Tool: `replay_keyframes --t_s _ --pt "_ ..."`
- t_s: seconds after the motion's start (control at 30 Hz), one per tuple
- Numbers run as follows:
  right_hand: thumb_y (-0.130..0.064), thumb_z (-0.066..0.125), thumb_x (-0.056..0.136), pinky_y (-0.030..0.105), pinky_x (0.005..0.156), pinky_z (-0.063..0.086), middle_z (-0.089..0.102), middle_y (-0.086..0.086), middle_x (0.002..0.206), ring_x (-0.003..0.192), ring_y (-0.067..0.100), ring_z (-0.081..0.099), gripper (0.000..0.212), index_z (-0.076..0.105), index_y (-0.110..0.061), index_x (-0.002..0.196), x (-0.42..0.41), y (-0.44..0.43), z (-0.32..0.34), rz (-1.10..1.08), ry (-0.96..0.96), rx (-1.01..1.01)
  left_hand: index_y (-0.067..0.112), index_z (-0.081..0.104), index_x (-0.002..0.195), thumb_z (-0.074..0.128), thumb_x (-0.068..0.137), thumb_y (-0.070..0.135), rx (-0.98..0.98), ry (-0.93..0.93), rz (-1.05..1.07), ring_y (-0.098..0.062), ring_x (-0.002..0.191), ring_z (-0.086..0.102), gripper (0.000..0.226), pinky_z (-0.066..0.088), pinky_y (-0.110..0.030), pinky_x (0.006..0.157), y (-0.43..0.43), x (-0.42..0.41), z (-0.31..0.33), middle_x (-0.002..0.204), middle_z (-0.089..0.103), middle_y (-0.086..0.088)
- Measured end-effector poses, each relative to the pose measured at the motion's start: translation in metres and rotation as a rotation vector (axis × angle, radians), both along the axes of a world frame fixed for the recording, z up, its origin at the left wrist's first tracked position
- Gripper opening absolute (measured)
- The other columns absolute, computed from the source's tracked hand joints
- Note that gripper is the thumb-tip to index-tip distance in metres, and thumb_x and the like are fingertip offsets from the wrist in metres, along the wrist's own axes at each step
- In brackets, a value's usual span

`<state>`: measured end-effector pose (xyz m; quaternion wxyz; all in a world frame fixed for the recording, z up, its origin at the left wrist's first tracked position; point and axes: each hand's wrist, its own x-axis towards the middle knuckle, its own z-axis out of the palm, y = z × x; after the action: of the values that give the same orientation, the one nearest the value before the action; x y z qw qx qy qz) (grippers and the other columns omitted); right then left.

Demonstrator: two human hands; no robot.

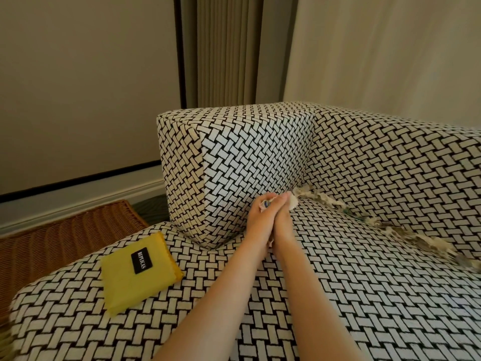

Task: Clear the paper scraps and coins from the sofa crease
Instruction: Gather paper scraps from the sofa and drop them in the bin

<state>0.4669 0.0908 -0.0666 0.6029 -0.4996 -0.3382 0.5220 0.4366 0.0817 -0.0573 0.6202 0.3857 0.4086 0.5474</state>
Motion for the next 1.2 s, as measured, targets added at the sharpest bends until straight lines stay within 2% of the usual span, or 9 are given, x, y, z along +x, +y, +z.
replay_keyframes --t_s 0.07,0.2,0.37,0.5,0.63,0.73,0.83,1.0,1.2 --pt "-0.063 0.021 0.091 0.037 0.087 0.047 0.064 0.009 0.098 0.096 0.024 0.06 0.062 0.059 -0.016 0.102 0.01 -0.005 0.0 -0.018 0.312 -0.018 0.019 0.063 0.085 0.063 0.085 0.023 -0.056 -0.033 0.041 -0.021 0.086 0.065 0.003 0.053 -0.032 0.071 0.003 -0.007 -0.002 0.095 0.068 -0.006" --pt "-0.064 0.019 0.092 0.041 0.094 0.041 0.052 0.018 0.129 0.114 0.033 0.052 0.076 0.044 -0.005 0.132 0.018 -0.012 -0.003 -0.052 0.656 -0.018 0.013 0.055 0.077 0.048 0.09 -0.002 -0.231 -0.302 0.079 -0.022 0.068 0.059 0.021 0.05 -0.031 0.06 0.009 -0.016 -0.017 0.084 0.062 -0.014" --pt "-0.021 0.036 0.099 0.042 0.102 0.041 0.051 0.015 0.132 0.116 0.032 0.052 0.037 0.052 -0.006 0.128 0.013 -0.017 -0.002 -0.101 0.608 -0.03 -0.003 0.056 0.109 0.039 0.097 0.009 -0.324 -0.52 0.078 -0.029 0.085 0.059 0.024 0.052 -0.036 0.068 0.007 -0.017 -0.013 0.091 0.059 -0.018" --pt "-0.001 0.042 0.094 0.045 0.104 0.041 0.053 0.013 0.126 0.121 0.031 0.05 0.037 0.05 -0.008 0.129 0.009 -0.015 -0.003 -0.081 0.586 -0.012 -0.002 0.049 0.125 0.037 0.097 0.039 -0.341 -0.661 0.067 -0.028 0.088 0.057 0.051 0.055 -0.037 0.071 0.002 -0.015 -0.007 0.099 0.057 -0.018" --pt "-0.011 0.047 0.094 0.045 0.095 0.047 0.06 0.008 0.111 0.107 0.029 0.058 0.028 0.056 -0.008 0.12 0.009 -0.013 -0.003 -0.114 0.582 -0.022 0.002 0.059 0.085 0.032 0.098 0.037 -0.275 -0.614 0.038 -0.027 0.075 0.055 0.046 0.048 -0.038 0.073 -0.004 -0.014 -0.001 0.076 0.063 -0.017" --pt "-0.009 0.043 0.093 0.037 0.08 0.053 0.061 0.012 0.095 0.084 0.025 0.061 0.021 0.058 -0.004 0.108 0.012 -0.017 0.002 -0.147 0.704 -0.006 0.01 0.054 0.072 0.049 0.092 0.037 -0.206 -0.089 0.019 -0.016 0.06 0.055 0.034 0.048 -0.021 0.045 -0.003 -0.011 0.002 0.067 0.062 -0.007" --pt "-0.027 0.035 0.096 0.035 0.086 0.05 0.059 0.011 0.09 0.088 0.025 0.059 0.029 0.057 -0.009 0.091 0.025 -0.013 0.0 -0.219 0.842 0.068 0.017 0.046 0.064 0.07 0.078 0.025 0.112 0.564 -0.001 -0.013 0.062 0.055 0.029 0.046 -0.019 0.047 -0.005 -0.011 -0.012 0.086 0.056 -0.004" --pt "-0.023 0.05 0.093 0.038 0.092 0.048 0.063 0.008 0.105 0.099 0.022 0.059 0.02 0.063 -0.01 0.099 0.02 -0.003 -0.001 -0.096 0.537 0.025 0.018 0.045 0.062 0.061 0.083 0.009 0.193 0.506 0.076 -0.011 0.054 0.046 0.028 0.038 -0.017 0.046 -0.004 -0.014 -0.016 0.068 0.05 0.001" --pt "-0.002 0.045 0.094 0.022 0.071 0.055 0.063 0.008 0.108 0.083 0.013 0.063 0.023 0.06 -0.012 0.107 0.004 0.006 -0.011 -0.228 -0.167 0.073 0.029 0.064 0.1 0.041 0.091 0.0 0.113 0.15 0.021 -0.014 0.091 0.062 0.038 0.054 -0.023 0.074 -0.006 -0.023 -0.015 0.106 0.063 -0.001"
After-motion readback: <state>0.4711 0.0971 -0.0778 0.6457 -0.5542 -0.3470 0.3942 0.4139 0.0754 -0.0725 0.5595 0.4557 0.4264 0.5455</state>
